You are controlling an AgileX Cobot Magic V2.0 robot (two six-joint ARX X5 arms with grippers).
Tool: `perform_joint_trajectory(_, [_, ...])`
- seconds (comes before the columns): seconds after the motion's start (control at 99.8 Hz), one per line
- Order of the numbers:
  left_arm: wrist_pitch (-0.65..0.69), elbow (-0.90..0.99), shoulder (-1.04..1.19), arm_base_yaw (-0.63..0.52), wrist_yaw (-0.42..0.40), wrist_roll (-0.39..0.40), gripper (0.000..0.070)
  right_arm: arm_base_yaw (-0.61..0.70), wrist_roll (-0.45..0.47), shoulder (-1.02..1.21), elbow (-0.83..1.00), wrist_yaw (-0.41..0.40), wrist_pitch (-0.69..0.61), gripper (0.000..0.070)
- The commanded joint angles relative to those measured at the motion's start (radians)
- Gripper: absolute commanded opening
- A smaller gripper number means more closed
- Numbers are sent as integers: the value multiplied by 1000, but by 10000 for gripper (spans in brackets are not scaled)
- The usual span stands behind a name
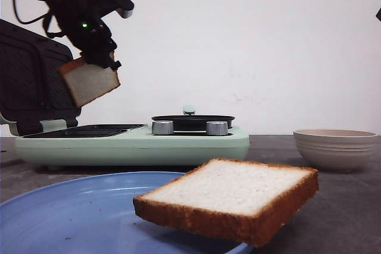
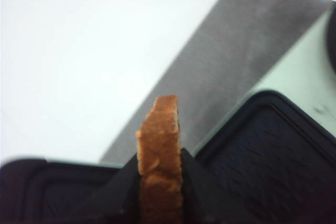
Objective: Make breakfast with bread and shrimp
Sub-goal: 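Lift the bread slice with the left gripper toward the sandwich press, then lower the bread slice onto the sandwich press plate with the left gripper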
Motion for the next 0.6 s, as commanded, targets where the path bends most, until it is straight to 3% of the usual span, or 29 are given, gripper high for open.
perform_joint_trajectory(0.0, [16,44,35,-7,-2,73,0,4,-15,3,15,-3,5,426])
perform_joint_trajectory(0.17, [16,70,80,-7,11,155,0,4,-16,3,15,-3,5,426])
perform_joint_trajectory(0.591, [15,70,159,-7,24,184,0,20,-23,3,15,-2,-1,426])
